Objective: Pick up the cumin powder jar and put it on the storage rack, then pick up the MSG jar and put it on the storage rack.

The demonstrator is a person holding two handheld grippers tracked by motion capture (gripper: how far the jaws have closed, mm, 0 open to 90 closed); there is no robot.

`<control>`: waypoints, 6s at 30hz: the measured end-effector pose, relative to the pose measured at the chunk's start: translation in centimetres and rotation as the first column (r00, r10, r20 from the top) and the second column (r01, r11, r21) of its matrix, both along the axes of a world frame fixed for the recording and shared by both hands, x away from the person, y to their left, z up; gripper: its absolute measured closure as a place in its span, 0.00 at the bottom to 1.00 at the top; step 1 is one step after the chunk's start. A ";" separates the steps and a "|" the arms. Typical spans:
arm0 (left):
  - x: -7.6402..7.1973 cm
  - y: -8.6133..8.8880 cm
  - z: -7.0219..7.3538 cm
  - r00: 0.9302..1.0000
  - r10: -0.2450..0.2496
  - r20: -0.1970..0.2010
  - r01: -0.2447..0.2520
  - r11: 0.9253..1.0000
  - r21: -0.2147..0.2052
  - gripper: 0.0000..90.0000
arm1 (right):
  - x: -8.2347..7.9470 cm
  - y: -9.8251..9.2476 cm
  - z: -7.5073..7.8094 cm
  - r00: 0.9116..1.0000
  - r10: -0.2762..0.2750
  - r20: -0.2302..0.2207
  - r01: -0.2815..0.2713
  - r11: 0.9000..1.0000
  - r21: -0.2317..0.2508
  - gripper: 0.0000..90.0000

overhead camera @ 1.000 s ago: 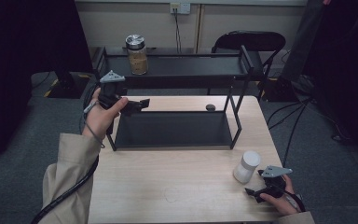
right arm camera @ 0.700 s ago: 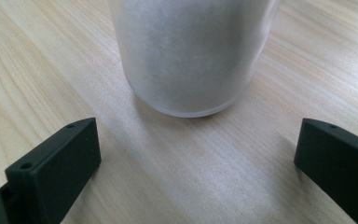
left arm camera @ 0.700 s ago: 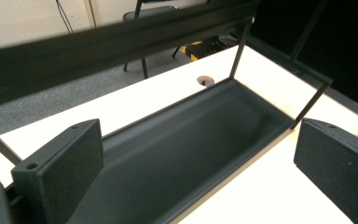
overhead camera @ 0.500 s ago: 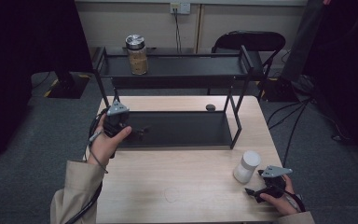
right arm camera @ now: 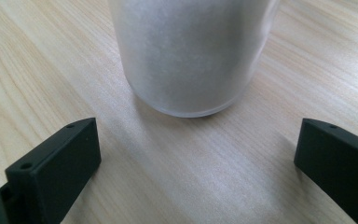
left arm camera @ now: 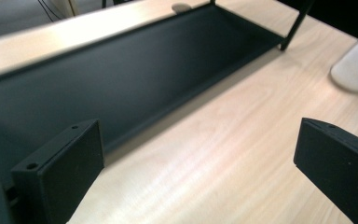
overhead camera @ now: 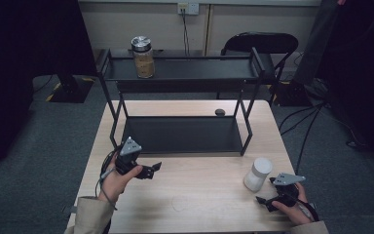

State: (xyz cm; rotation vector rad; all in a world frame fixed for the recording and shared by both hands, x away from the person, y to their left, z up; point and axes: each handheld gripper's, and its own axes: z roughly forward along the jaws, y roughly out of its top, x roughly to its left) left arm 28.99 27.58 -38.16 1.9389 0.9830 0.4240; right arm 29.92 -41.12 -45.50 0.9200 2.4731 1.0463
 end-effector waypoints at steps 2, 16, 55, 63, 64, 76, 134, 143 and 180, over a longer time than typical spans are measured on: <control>-0.3 0.1 -1.2 1.000 -0.002 -0.020 0.002 1.000 -0.008 0.01 | 0.0 0.0 0.0 1.000 0.000 0.000 0.000 1.000 0.000 0.00; -1.2 0.5 -5.5 0.997 0.018 -0.070 -0.013 0.998 0.068 0.02 | 0.0 0.0 0.0 1.000 0.000 0.000 0.000 1.000 0.000 0.00; -1.7 -0.6 -8.0 0.996 -0.058 -0.073 0.070 0.982 0.177 0.00 | 0.0 0.0 0.0 1.000 0.009 0.000 -0.009 1.000 0.000 0.00; -1.7 -0.6 -8.0 0.996 -0.058 -0.073 0.070 0.982 0.177 0.00 | 0.0 0.0 0.0 1.000 0.009 0.000 -0.009 1.000 0.000 0.00; -1.7 -0.6 -8.0 0.996 -0.057 -0.073 0.070 0.982 0.177 0.00 | 0.0 0.0 0.0 1.000 0.009 0.000 -0.009 1.000 -0.001 0.00; -1.7 -0.6 -8.0 0.996 -0.057 -0.073 0.069 0.982 0.177 0.00 | 0.0 -0.1 0.0 1.000 0.013 -0.002 -0.013 1.000 0.000 0.00; -1.7 -0.6 -8.0 0.996 -0.056 -0.073 0.069 0.981 0.179 0.00 | 2.1 -0.1 4.1 0.996 0.015 0.091 -0.034 0.977 0.212 0.25; -1.7 -0.6 -8.0 0.996 -0.056 -0.073 0.068 0.982 0.179 0.00 | 2.1 -0.3 3.4 0.992 0.048 0.116 -0.074 0.971 0.229 0.37; -1.7 -0.6 -8.0 0.996 -0.056 -0.073 0.068 0.981 0.179 0.00 | 3.8 2.2 9.5 0.977 0.152 0.149 -0.179 0.965 0.191 0.38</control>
